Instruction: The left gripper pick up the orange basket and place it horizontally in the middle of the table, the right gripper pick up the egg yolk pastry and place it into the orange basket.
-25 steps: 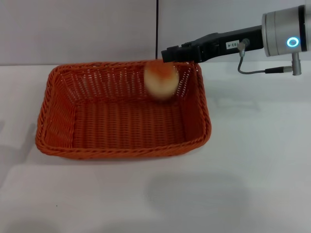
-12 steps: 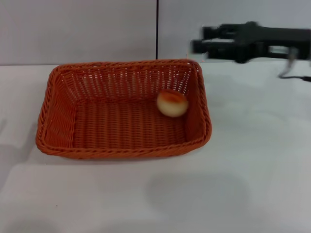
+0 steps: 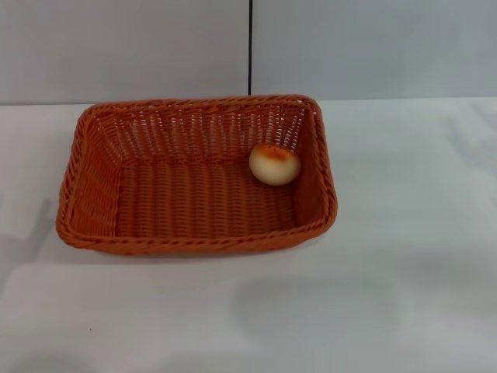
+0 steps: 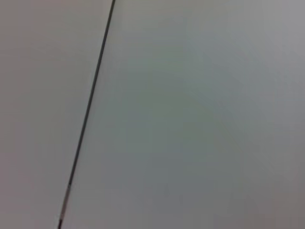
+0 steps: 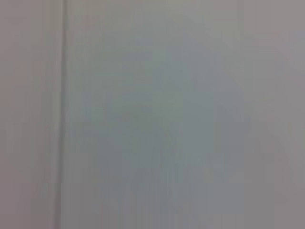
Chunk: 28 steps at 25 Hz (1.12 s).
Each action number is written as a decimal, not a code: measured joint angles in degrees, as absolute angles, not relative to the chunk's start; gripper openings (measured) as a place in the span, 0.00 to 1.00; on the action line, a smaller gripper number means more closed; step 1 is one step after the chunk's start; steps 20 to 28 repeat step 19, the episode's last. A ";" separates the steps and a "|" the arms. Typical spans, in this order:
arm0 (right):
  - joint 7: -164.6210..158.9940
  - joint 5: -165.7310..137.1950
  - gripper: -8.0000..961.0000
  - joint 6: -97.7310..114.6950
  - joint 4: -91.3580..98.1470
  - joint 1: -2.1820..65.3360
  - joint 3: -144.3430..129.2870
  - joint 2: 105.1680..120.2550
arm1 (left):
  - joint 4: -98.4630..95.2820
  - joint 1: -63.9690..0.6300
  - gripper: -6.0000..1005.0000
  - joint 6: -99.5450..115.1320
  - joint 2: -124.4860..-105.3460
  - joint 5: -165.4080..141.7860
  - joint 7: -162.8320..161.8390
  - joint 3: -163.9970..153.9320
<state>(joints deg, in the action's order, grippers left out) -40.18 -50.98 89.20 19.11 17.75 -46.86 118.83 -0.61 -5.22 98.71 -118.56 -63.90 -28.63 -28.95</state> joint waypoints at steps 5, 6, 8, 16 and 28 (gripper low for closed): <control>-28.62 -47.17 0.66 89.71 10.18 19.25 -45.72 118.97 | 0.36 -5.30 0.81 98.52 -118.56 -63.89 -28.61 -27.61; -27.45 -47.13 0.66 89.71 9.49 19.53 -45.67 118.98 | 0.64 -5.36 0.81 98.63 -118.56 -63.89 -28.60 -27.35; -25.90 -47.05 0.66 89.78 8.43 20.27 -45.30 119.07 | 0.74 -5.38 0.81 98.84 -118.56 -63.89 -28.59 -27.22; -25.10 -46.93 0.66 90.82 8.30 21.77 -44.65 119.07 | 2.38 -5.65 0.81 100.02 -118.63 -63.89 -27.38 -24.99; -25.04 -46.90 0.66 90.19 8.22 22.04 -44.30 119.03 | 3.92 -5.89 0.81 100.48 -118.66 -63.90 -27.15 -22.54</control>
